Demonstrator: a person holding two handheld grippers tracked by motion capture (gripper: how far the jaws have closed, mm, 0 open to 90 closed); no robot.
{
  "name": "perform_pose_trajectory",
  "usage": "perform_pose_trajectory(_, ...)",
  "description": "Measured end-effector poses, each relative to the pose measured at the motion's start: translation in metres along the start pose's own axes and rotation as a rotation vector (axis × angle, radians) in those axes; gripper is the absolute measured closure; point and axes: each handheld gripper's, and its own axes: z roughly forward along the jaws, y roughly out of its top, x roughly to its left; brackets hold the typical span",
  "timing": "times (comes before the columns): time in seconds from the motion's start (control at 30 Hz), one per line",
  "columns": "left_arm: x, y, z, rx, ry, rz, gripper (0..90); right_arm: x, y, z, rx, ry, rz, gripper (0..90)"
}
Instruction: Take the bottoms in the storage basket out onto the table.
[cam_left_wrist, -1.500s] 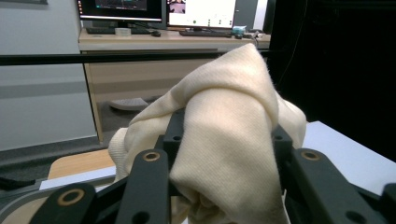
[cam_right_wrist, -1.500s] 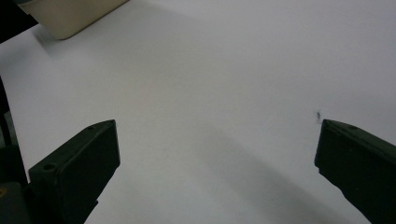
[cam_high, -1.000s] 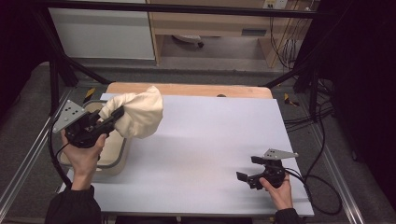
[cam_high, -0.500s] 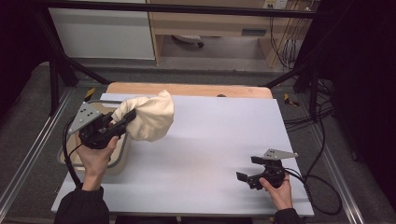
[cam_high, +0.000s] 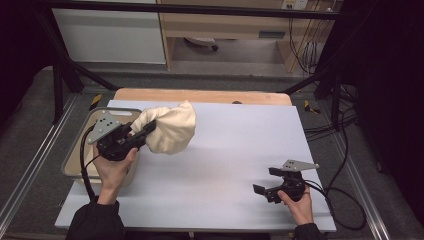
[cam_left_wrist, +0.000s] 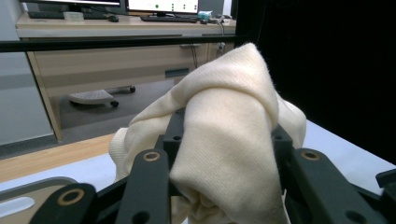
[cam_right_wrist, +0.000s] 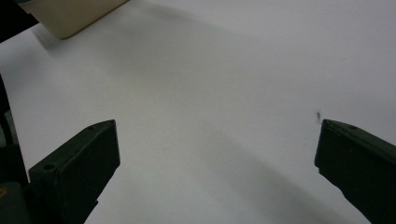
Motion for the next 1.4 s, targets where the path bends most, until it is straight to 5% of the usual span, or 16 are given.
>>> perform_pose_trajectory(1.4, -0.047, -0.021, 0.055, 0.12, -0.089, 0.056, 62.5, 0.0, 0.0, 0.0, 0.001, -0.001, -0.001, 0.6)
